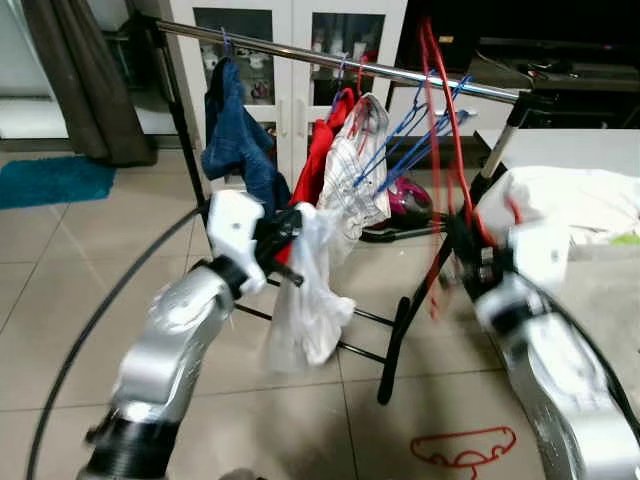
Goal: Hang hanger
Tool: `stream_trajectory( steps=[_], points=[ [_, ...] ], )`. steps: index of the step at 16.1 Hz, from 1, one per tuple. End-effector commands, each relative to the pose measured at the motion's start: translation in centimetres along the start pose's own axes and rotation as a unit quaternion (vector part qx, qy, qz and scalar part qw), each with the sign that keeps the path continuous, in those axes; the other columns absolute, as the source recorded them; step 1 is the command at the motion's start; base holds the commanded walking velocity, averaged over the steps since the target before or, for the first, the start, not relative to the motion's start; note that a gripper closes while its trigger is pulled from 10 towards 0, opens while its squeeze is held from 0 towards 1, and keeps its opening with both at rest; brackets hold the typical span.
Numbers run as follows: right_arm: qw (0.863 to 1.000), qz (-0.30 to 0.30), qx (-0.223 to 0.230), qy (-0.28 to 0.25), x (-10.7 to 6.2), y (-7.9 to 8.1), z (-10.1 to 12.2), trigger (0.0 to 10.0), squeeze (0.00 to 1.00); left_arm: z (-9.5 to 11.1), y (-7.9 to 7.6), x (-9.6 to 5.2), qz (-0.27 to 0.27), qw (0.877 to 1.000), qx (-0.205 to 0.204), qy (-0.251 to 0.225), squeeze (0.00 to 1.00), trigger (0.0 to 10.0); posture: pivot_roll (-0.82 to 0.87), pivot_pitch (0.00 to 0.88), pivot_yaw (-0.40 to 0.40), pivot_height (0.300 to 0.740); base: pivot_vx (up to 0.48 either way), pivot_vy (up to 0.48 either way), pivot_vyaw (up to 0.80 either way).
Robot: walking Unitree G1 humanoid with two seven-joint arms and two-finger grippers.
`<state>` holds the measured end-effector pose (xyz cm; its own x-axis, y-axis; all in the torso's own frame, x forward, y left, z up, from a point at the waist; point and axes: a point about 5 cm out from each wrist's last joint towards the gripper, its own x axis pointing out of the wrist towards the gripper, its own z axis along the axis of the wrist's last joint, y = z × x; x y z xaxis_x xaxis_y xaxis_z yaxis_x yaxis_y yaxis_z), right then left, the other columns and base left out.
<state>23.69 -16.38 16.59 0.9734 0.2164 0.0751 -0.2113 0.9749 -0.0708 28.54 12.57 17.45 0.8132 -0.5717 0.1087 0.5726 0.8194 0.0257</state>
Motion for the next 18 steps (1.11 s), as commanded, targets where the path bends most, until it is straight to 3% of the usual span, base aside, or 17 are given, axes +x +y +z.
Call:
stream_trajectory(
  steps=[1,3,4,6,8,11,13,15,17,18],
  points=[
    [1.000,0.010,0.000,0.012,-1.4,0.0,0.0,10.0,0.00,1.2,-0.4,-0.7,0.004,1.000,-0.012,-0.026,0.00,0.0,0.04,0.025,-0.013,0.740,0.000,0.000,0.00],
    [0.998,0.014,-0.017,0.065,-3.4,0.3,-1.4,10.0,0.00,1.0,-0.8,-1.8,0.030,0.999,-0.014,-0.018,0.00,0.0,0.04,0.026,-0.009,0.740,0.000,0.000,0.00],
    [0.996,-0.005,-0.007,0.084,-3.8,0.2,-1.9,10.0,0.00,0.6,-1.1,-2.1,0.044,0.999,-0.019,-0.005,0.00,10.0,0.03,0.026,-0.007,0.740,0.000,0.000,-0.53],
    [0.996,-0.024,0.006,0.082,-4.1,0.1,-1.8,10.0,0.00,0.2,-1.4,-2.1,0.060,0.998,-0.021,0.005,0.00,10.0,0.03,0.026,-0.001,0.740,0.000,0.000,-0.79],
    [0.996,-0.065,0.007,0.068,-4.4,-0.2,-1.5,10.0,0.00,-0.2,-1.3,-2.3,0.141,0.990,-0.012,-0.001,0.00,10.0,0.02,0.025,0.006,0.740,0.000,0.000,-0.80],
    [0.996,-0.043,0.050,0.059,-4.5,0.6,-1.0,10.0,0.00,-0.8,-1.1,-2.7,0.207,0.978,-0.026,-0.006,0.00,10.0,0.02,0.024,0.004,0.740,0.000,0.000,-0.80],
    [0.996,-0.040,0.054,0.051,-4.4,0.9,-0.8,10.0,0.00,-1.0,-1.3,-2.8,0.213,0.977,-0.027,0.012,0.00,10.0,0.02,0.024,0.003,0.740,0.000,0.000,-0.80],
    [0.997,-0.040,0.054,0.041,-4.2,1.1,-0.5,10.0,0.00,-0.5,-1.5,-2.7,0.172,0.985,-0.017,0.004,0.00,10.0,0.02,0.024,0.006,0.740,0.000,0.000,-0.80],
    [0.997,-0.040,0.059,0.030,-3.9,1.2,0.1,10.0,0.00,-0.6,-1.9,-3.0,0.130,0.989,-0.067,0.025,0.00,10.0,0.02,0.031,0.009,0.740,0.000,0.000,-0.80],
    [0.997,-0.040,0.060,0.028,-3.9,1.2,0.2,10.0,0.00,-0.5,-1.9,-3.0,0.129,0.989,-0.063,0.031,0.00,10.0,0.02,0.032,0.011,0.740,0.000,0.000,-0.80]
  ],
)
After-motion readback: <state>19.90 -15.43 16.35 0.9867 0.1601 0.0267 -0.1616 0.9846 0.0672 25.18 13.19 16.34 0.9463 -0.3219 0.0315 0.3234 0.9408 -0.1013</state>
